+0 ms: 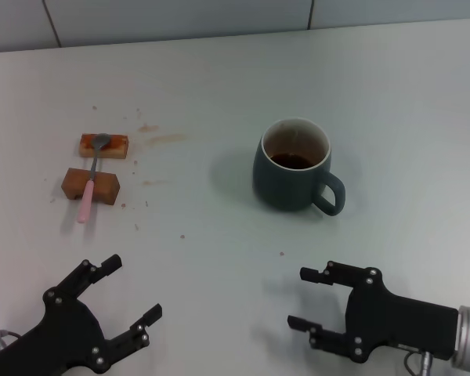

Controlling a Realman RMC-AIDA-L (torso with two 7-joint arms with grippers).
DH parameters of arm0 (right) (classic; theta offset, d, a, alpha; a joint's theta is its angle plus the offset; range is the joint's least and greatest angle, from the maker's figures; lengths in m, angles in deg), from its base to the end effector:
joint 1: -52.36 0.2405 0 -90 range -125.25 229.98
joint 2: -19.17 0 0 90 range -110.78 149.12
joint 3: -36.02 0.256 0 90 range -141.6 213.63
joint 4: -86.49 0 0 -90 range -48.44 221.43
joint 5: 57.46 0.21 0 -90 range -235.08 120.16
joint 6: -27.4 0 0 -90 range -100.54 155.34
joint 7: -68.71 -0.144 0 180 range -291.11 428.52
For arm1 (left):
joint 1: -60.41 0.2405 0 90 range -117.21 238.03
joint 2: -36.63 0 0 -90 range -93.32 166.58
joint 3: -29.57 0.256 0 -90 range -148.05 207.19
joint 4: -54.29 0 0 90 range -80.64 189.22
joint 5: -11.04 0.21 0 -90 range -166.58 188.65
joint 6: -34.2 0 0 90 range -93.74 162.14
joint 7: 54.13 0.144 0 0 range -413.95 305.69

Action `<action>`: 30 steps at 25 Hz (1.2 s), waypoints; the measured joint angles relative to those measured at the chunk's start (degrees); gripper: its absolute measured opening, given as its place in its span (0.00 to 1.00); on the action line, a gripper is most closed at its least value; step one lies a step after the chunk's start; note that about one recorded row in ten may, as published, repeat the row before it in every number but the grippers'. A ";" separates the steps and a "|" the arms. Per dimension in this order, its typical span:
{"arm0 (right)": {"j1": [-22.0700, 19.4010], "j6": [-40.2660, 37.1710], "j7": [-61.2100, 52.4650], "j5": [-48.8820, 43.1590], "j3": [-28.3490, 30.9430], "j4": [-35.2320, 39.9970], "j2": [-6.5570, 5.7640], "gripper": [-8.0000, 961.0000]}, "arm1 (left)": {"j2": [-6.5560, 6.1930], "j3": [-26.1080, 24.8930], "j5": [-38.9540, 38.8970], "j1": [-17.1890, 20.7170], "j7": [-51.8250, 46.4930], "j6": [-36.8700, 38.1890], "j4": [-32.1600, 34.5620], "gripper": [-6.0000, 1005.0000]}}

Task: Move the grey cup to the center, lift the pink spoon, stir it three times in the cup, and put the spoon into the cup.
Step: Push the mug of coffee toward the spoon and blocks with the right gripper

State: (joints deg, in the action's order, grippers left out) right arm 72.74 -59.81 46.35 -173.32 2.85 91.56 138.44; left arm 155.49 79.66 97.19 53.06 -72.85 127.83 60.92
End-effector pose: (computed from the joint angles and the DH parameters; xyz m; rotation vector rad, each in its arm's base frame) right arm 0.3121 0.2062 -0.0865 -2.6687 0.1643 0.7800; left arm -0.3371 0.1616 -0.0567 -2.3427 -0.3064 -0.8458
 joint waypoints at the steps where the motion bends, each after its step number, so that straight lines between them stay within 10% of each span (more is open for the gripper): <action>1: -0.29 -0.65 0.56 0.45 0.46 0.05 -0.01 0.68 | 0.03 -0.07 -0.17 -0.06 0.00 0.10 -0.09 0.84; 16: -2.08 -4.71 9.30 2.82 29.88 -1.57 0.15 0.38 | -0.02 -0.52 -0.64 -0.90 0.64 0.48 -0.66 0.84; 18: -1.75 -3.08 11.00 2.84 36.56 -2.14 0.17 0.15 | -0.07 -0.50 -0.64 -1.08 0.65 0.51 -0.66 0.84; 30: 6.78 15.18 13.55 -0.90 37.94 -2.67 -0.08 0.06 | -0.09 -0.60 -0.64 -2.39 0.63 0.58 -0.66 0.83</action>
State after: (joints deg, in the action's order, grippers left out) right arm 79.53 -44.63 59.91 -174.23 40.80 88.88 138.37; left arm 155.41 79.07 96.55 50.66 -72.21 128.42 60.26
